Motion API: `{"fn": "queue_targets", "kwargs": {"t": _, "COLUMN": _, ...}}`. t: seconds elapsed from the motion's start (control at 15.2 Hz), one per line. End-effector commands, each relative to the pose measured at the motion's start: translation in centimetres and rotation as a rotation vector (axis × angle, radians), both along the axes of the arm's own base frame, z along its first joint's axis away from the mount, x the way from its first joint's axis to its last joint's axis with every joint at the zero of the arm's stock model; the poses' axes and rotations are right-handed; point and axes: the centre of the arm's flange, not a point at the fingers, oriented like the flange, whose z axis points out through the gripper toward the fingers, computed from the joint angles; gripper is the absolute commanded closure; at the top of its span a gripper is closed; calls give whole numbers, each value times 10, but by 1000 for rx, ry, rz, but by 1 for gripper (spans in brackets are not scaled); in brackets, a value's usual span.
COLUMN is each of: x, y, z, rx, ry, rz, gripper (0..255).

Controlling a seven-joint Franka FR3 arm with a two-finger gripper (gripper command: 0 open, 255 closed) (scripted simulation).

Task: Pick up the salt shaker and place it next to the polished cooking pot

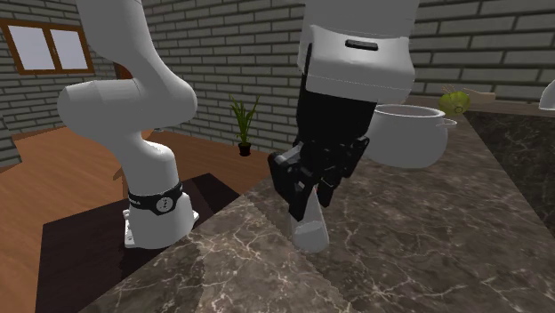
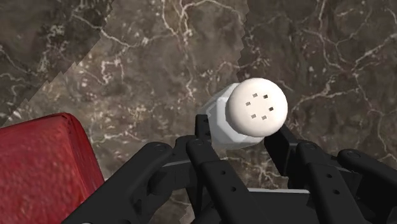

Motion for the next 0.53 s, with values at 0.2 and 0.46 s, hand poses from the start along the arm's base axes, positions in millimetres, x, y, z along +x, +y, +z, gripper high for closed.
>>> {"fn": "queue_targets", "kwargs": {"t": 0.2, "x": 0, "y": 0, "z": 27, "rx": 0, "ry": 0, "rz": 0, "gripper": 255}}
{"fn": "queue_targets", "kwargs": {"t": 0.46, "x": 0, "y": 0, "z": 48, "rx": 0, "ry": 0, "rz": 0, "gripper": 255}}
